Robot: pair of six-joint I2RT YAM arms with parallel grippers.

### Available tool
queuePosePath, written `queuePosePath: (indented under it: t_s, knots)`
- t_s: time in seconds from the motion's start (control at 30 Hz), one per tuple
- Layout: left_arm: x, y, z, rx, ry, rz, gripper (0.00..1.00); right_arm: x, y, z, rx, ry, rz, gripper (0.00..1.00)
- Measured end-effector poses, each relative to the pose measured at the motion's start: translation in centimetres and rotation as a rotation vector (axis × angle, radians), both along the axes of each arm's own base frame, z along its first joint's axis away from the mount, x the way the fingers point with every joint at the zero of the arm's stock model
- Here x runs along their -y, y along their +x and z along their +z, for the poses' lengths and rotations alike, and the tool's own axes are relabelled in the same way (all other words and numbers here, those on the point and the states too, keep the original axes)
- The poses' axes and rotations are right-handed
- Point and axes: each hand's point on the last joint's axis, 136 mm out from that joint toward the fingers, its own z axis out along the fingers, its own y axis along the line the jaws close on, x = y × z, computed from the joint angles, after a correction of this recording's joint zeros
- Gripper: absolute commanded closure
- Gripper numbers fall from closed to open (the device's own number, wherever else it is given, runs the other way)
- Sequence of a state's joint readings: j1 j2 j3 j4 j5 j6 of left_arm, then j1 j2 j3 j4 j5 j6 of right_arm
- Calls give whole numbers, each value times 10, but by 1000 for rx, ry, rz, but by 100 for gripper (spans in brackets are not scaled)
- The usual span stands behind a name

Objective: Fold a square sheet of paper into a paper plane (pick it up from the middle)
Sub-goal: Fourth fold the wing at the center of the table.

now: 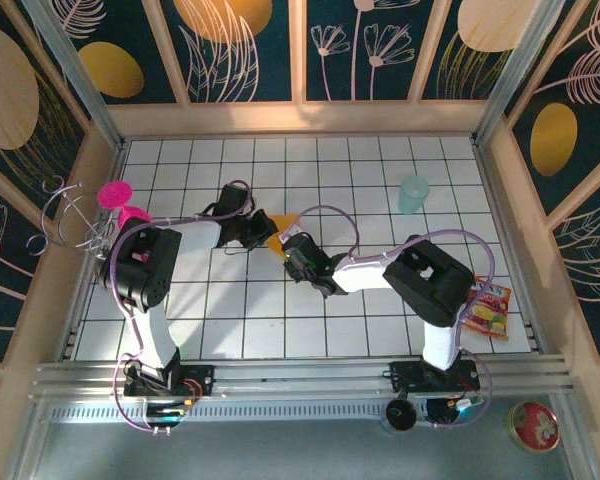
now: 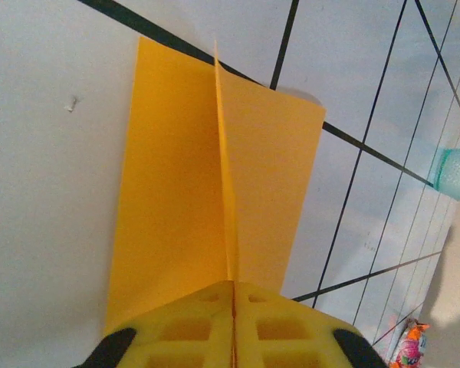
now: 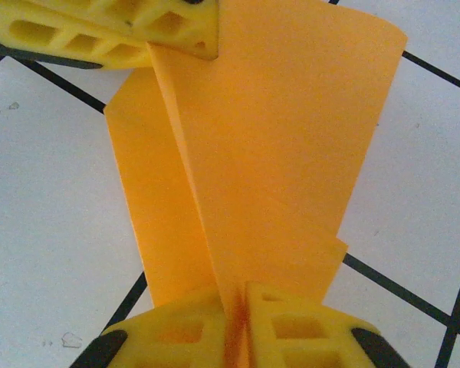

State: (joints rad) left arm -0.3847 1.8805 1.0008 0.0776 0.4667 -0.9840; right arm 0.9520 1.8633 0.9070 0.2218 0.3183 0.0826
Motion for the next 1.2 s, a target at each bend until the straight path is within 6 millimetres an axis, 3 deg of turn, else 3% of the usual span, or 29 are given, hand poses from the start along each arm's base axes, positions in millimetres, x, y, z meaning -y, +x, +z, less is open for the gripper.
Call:
queuePosePath:
  t_s: [0.13,0.33,0.5,0.83,1.2]
  knots:
    - [1,1,2,-6,-16,10,99,-3,0,2,-8,13,3,74]
    - [3,-2,7,-2,-45,18,100,-19,9,17,0,69,-7,73]
    - [1,-7,3,-19,-47,25,100,-23,12,15,-7,79,-19,73]
    - [1,-8,3,-20,-50,27,98,-20,10,8,-28,64,-28,86]
    - [-5,-3,10,6,-35,42,66,-15,2,-3,-45,68,-19,97]
